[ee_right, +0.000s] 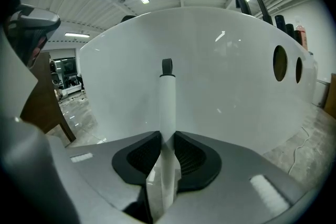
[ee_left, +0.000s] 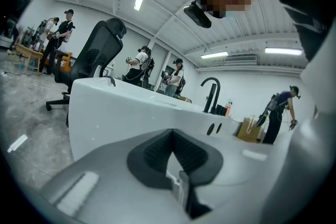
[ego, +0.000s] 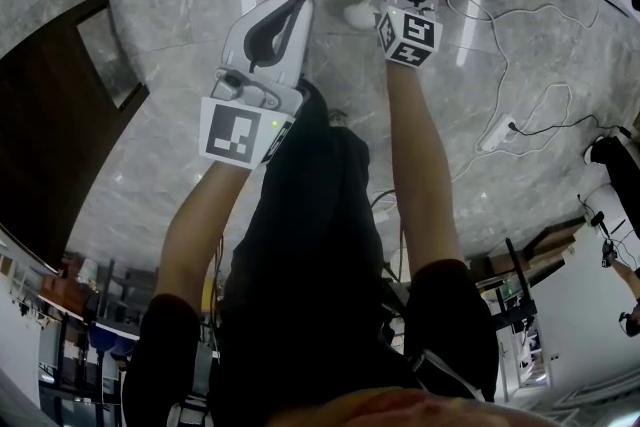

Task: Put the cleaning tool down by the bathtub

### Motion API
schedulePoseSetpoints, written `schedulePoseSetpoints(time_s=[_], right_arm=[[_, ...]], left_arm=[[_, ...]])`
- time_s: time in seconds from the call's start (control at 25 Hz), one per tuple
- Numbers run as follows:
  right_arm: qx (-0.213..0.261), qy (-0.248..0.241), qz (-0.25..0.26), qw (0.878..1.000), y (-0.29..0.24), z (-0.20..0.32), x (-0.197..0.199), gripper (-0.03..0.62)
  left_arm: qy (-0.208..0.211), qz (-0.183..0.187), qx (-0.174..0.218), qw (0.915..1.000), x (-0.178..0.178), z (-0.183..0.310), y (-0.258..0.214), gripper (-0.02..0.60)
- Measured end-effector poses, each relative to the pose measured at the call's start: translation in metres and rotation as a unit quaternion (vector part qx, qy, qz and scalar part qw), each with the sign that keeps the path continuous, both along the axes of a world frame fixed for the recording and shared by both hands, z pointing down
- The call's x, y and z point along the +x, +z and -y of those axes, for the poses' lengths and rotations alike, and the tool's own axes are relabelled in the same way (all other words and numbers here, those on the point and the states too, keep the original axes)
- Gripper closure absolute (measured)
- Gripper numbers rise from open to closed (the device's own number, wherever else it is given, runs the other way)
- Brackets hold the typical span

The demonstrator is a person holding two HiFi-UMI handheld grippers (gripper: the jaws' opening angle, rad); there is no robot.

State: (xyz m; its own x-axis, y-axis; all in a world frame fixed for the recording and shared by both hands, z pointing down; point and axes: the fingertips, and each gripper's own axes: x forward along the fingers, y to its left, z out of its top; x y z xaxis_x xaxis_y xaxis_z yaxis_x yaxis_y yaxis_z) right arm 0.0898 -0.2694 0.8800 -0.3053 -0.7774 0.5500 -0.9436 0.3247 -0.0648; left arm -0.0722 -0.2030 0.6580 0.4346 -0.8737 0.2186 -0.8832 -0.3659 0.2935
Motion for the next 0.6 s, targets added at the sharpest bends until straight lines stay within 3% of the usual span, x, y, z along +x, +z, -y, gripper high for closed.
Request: schedulePoseSetpoints(time_s=[0.6], right_arm=[[-0.008, 0.004, 0.002, 1.000, 0.017, 0.022, -0.002, 0.508]], left_arm=[[0.001, -0.001, -0.015, 0.9999, -0.001, 0.005, 0.018, 0.575]])
